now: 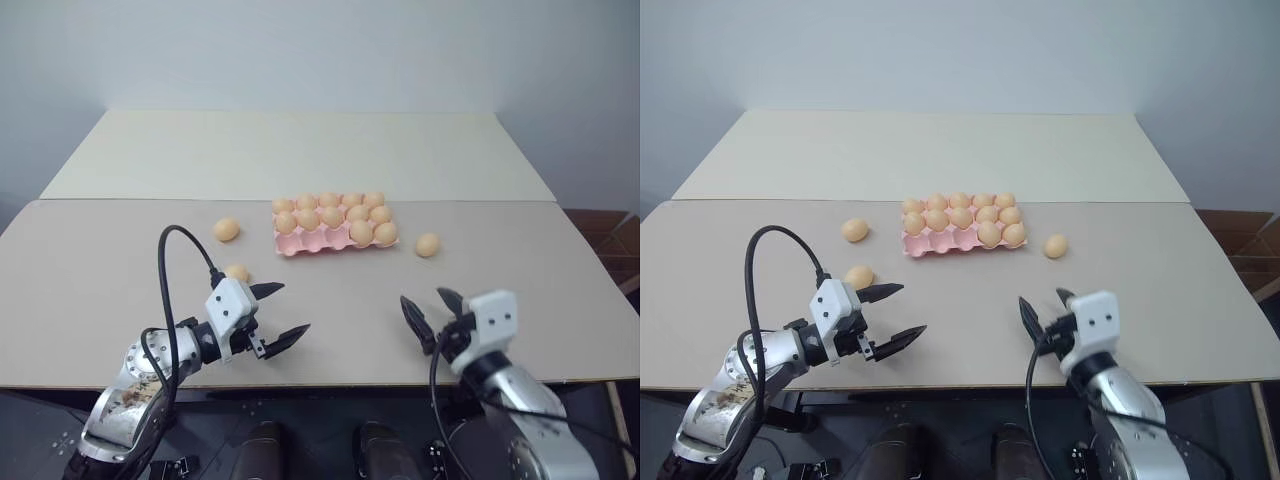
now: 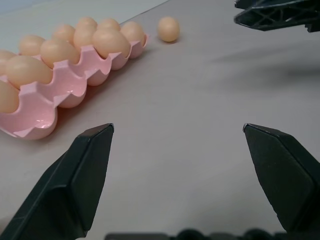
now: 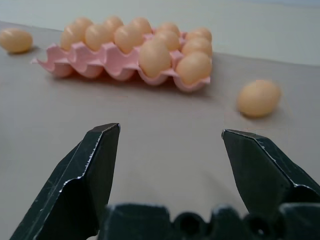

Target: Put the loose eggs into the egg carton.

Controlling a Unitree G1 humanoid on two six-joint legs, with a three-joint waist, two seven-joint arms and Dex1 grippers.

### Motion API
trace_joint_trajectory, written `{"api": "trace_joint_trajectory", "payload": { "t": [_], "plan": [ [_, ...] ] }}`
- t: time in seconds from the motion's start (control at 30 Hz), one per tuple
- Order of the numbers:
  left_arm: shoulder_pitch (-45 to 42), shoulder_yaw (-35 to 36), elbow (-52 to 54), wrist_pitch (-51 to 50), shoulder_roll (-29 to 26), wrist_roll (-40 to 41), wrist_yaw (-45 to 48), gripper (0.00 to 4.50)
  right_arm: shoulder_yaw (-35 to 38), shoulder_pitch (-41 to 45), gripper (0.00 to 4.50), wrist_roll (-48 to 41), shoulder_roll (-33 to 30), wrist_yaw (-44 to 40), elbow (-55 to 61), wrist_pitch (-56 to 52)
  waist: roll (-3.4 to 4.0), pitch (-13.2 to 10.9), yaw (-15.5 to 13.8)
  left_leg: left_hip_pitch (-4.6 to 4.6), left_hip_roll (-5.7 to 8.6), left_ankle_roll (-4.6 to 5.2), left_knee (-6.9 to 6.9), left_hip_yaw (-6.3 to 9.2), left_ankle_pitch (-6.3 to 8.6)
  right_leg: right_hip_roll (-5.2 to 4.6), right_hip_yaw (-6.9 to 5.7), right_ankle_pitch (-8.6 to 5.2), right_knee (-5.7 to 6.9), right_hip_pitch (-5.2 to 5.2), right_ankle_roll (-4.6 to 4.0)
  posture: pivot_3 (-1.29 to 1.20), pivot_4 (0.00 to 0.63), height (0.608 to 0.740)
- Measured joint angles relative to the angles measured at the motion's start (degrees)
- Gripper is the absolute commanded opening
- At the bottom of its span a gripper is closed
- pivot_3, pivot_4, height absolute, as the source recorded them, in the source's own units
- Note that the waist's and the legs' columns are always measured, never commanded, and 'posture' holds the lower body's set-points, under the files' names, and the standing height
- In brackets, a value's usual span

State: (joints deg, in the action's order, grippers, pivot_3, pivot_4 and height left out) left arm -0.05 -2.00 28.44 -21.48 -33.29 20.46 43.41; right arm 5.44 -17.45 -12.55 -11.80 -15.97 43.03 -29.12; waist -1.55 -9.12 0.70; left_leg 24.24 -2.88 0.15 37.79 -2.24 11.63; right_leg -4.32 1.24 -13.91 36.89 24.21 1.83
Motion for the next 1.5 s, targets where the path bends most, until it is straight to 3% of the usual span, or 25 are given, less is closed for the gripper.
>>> {"api": "trace_joint_trajectory", "payload": {
  "t": [0.1, 0.2, 0.47, 0.63, 0.83, 1.1, 1.37, 1.5],
  "plan": [
    [-1.6, -0.7, -1.1, 0.0, 0.0, 0.0, 0.9, 4.5, 0.2, -4.2, 4.47, 0.3, 0.9, 0.5, 0.1, 3.3, 0.0, 0.0, 0.2, -0.04, -0.02, 0.0, 0.0, -0.03, 0.0, -0.01, 0.02, 0.01, -0.03, -0.01, -0.03, 0.0, 0.15, 0.74],
    [-2.5, -1.1, -1.5, 0.0, 0.0, 0.0, 1.4, 4.5, -0.1, -3.1, 4.47, 1.5, 2.0, 3.2, 0.0, 3.6, 0.0, 0.0, 0.3, -0.07, -0.05, -0.01, 0.0, -0.04, 0.0, 0.0, 0.04, 0.02, -0.02, 0.0, -0.04, 0.0, 0.15, 0.74],
    [-4.2, -2.7, -2.5, 0.2, 0.4, -0.2, 1.9, 4.5, -0.2, 16.3, 4.47, 5.2, 6.0, 15.3, -3.0, -7.0, 0.0, 0.0, 0.1, 0.04, 0.03, 0.0, 0.0, -0.03, 0.0, -0.01, 0.07, 0.2, -0.03, 0.04, 0.01, 0.0, 0.15, 0.74],
    [-4.6, -4.3, -2.8, 0.9, 1.0, -1.3, 2.0, 4.5, 0.9, 32.3, 4.47, 8.6, 7.8, 22.1, -14.6, -14.2, 0.0, 0.0, 0.2, 0.03, 0.03, 0.01, 0.0, -0.03, -0.01, 0.05, 0.07, 0.44, 0.01, 0.05, -0.04, 0.0, 0.15, 0.74],
    [-4.4, -4.8, -2.9, 1.6, 1.1, -1.8, 2.0, 4.5, 5.0, 46.0, 4.47, 8.2, 8.2, 24.3, -31.6, -16.3, 0.01, 0.0, 0.2, 0.05, 0.05, 0.02, 0.0, -0.03, -0.01, 0.05, 0.07, 0.45, 0.01, 0.03, -0.03, 0.0, 0.15, 0.74],
    [-4.4, -4.9, -2.9, 1.7, 1.1, -2.2, 1.8, 4.5, 6.7, 55.3, 4.47, 9.8, 6.7, 27.1, -52.2, -10.5, 0.02, 0.0, 0.5, 0.05, 0.05, 0.02, -0.01, -0.04, -0.01, 0.06, 0.08, 0.46, 0.03, 0.05, -0.02, 0.0, 0.15, 0.74],
    [-3.5, -4.8, -2.9, 1.7, 1.0, -2.4, 1.1, 4.5, 7.7, 56.6, 4.47, 9.7, 6.6, 27.7, -60.0, -7.7, 0.03, 0.0, 0.6, 0.04, 0.04, 0.02, -0.01, -0.04, -0.01, 0.07, 0.1, 0.46, 0.04, 0.04, -0.01, 0.0, 0.15, 0.74],
    [-3.0, -4.8, -2.6, 1.7, 0.7, -2.4, 1.1, 4.5, 8.4, 56.9, 3.58, 9.4, 6.6, 28.2, -60.5, -6.9, 0.04, 0.0, 0.6, 0.04, 0.03, 0.02, -0.01, -0.04, -0.01, 0.07, 0.09, 0.46, 0.06, 0.05, -0.01, 0.0, 0.15, 0.74]
  ]
}}
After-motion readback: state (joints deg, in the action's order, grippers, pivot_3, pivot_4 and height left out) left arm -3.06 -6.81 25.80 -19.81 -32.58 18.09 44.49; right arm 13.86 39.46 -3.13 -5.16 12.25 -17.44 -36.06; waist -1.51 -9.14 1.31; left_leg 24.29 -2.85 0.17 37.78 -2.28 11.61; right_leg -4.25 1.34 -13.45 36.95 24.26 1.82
